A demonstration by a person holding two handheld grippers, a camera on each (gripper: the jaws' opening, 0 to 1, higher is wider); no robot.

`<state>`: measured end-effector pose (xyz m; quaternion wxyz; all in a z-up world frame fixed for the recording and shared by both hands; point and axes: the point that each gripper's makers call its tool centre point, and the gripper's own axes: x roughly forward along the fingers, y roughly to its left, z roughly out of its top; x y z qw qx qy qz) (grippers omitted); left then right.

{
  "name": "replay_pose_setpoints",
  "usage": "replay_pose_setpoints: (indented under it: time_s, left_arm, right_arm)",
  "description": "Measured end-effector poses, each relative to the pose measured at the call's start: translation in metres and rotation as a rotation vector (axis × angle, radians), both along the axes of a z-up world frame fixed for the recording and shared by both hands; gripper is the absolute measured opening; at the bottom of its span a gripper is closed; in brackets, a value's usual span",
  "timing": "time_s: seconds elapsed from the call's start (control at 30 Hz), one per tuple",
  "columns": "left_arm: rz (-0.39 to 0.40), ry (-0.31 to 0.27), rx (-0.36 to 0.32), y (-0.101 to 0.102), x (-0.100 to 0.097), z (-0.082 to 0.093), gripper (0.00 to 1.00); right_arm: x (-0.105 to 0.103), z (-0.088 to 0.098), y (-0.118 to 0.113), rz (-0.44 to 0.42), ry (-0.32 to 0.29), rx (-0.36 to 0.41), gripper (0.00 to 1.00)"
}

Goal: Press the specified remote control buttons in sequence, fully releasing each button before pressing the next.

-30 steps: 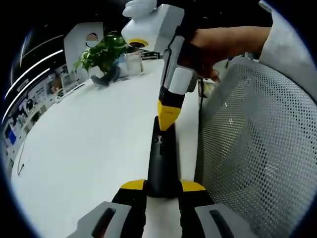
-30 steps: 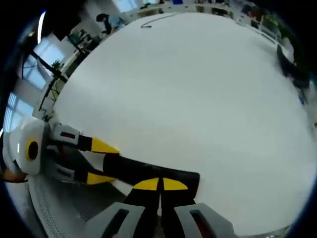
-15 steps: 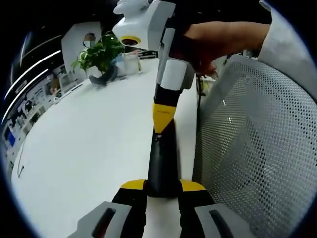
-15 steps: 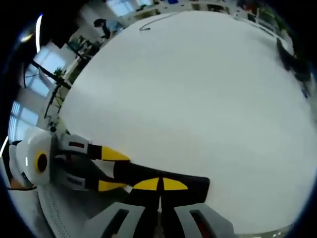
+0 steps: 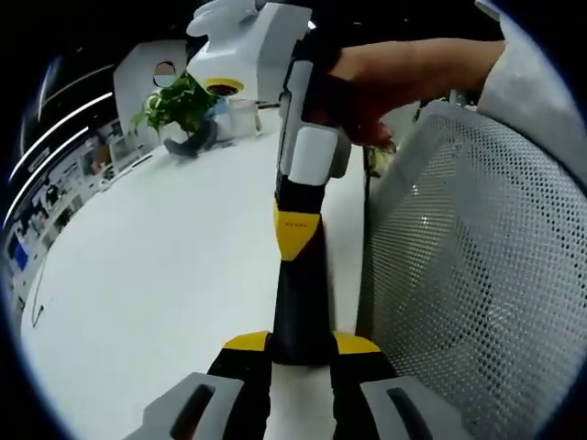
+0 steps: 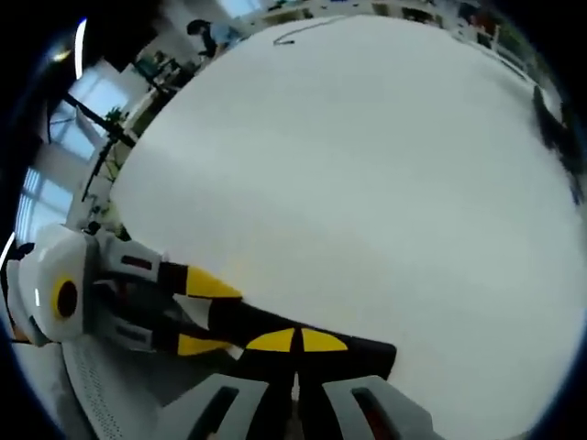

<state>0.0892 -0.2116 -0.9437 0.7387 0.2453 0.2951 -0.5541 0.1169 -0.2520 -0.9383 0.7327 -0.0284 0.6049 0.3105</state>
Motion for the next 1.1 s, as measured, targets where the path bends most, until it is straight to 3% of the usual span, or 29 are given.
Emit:
replay_pose_setpoints:
  time_s: [0.17,0.4,0.7,0.97,1.1]
  left_arm:
    - [0.005,0.011,-0.008,0.0000,-0.0004,-0.0006,0.23]
    - [0.014,0.028,-0.019,0.0001,0.0000,-0.0009,0.23]
    - [0.019,0.026,-0.024,-0.0005,0.0001,-0.0007,0.23]
    - [0.021,0.028,-0.031,-0.0006,0.0004,-0.0003,0.24]
    - [0.022,0.029,-0.032,-0.0006,0.0003,0.0002,0.24]
  right_arm:
    - [0.0000,-0.0016,0.0006,0.071,0.032,-0.050,0.00]
    - [0.0015,-0.0046,0.0006,0.070,0.151,-0.108,0.00]
    - [0.0024,-0.0074,0.0007,0.092,0.244,-0.184,0.00]
    - [0.0018,-0.0060,-0.0018,0.116,0.233,-0.146,0.00]
    - [0.0012,-0.0052,0.0006,0.289,0.152,-0.122,0.00]
